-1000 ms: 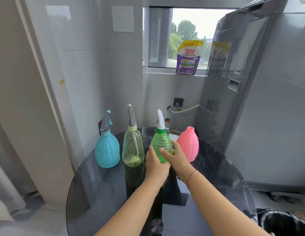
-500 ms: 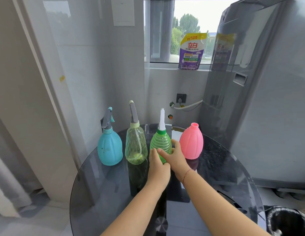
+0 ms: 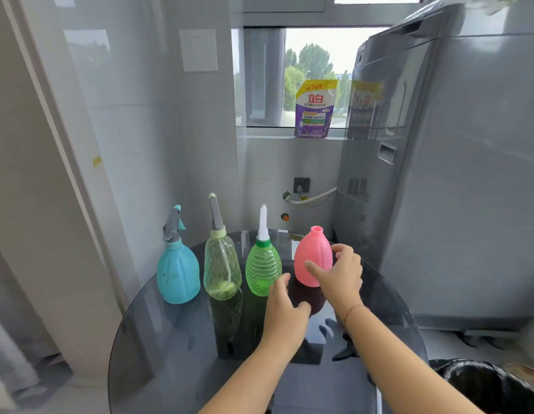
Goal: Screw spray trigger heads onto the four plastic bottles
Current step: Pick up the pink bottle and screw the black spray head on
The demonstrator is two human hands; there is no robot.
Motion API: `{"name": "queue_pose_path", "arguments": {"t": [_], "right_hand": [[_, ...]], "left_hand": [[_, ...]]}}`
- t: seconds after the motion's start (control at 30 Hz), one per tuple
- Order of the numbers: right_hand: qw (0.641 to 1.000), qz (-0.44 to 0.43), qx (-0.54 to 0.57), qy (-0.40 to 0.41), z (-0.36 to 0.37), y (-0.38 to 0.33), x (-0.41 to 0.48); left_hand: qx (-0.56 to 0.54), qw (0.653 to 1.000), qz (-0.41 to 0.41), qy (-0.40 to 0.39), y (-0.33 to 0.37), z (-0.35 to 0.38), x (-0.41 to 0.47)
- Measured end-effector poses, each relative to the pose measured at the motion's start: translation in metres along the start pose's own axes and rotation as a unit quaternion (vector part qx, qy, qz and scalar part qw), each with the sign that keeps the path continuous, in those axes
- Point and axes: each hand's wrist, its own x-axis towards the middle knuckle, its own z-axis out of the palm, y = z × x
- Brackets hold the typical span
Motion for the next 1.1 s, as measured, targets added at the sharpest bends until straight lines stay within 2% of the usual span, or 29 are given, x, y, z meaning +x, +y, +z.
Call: {"name": "queue_pose_path", "arguments": {"t": [0.13, 0.27, 0.43, 0.63, 0.83, 1.0, 1.1], "right_hand": [[0.998, 0.018, 0.004, -0.065, 0.007, 0.020, 0.027], [0.986, 0.033, 0.117, -0.116, 0.027, 0.038, 0.052], [0.988, -0.001, 0.117, -0.101, 0.040, 0.051, 0.054], [0.988, -0.023, 0.118, -0.096, 0.018, 0.051, 0.030], [0.982, -0.021, 0.080, -0.172, -0.001, 0.050, -0.004], [0.956, -0.030, 0.084, -0.280, -0.012, 0.037, -0.010], [0.945, -0.034, 0.088, -0.314, -0.012, 0.030, -0.013]], "left_hand": [[0.009, 1.000, -0.002, -0.025, -0.005, 0.014, 0.007], [0.020, 0.999, -0.011, -0.029, -0.016, 0.018, 0.020], [0.015, 1.000, -0.011, -0.025, -0.030, 0.017, 0.031], [0.020, 0.999, -0.001, -0.036, -0.035, 0.019, 0.018], [0.044, 0.999, -0.008, -0.021, -0.035, 0.019, -0.001], [0.048, 0.999, -0.012, -0.013, -0.042, 0.011, 0.000], [0.024, 1.000, -0.012, -0.016, -0.043, 0.007, 0.006]]}}
